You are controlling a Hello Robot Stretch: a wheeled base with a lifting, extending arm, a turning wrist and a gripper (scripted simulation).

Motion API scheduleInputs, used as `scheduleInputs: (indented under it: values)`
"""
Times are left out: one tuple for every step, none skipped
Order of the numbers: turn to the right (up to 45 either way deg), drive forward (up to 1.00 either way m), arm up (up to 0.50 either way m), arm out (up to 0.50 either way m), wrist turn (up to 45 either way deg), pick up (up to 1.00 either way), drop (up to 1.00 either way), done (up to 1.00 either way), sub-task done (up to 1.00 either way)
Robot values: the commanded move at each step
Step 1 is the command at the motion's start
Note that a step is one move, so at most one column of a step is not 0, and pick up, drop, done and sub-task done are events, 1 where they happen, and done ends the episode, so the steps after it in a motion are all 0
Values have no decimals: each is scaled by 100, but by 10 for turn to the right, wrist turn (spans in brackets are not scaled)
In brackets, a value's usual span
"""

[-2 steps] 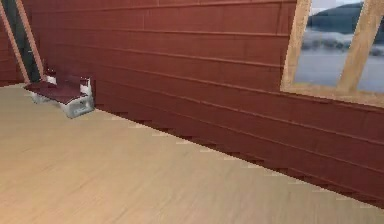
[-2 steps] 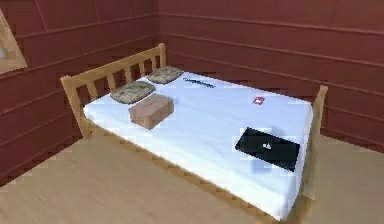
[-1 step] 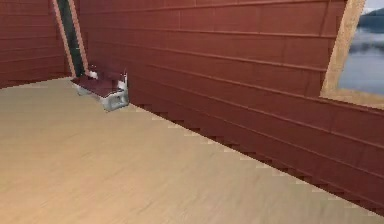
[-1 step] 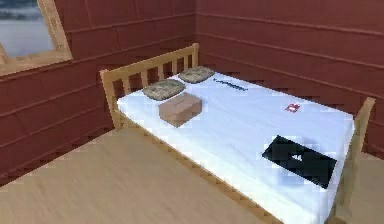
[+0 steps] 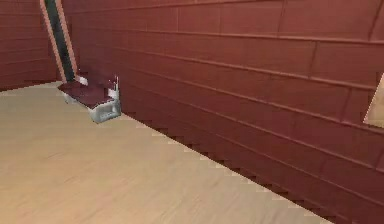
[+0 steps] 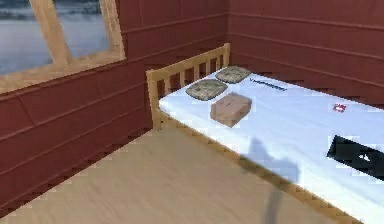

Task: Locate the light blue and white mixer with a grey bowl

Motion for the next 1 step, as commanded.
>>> scheduleInputs:
  values:
    - [-420, 0, 0, 0, 0, 0, 0, 0, 0]
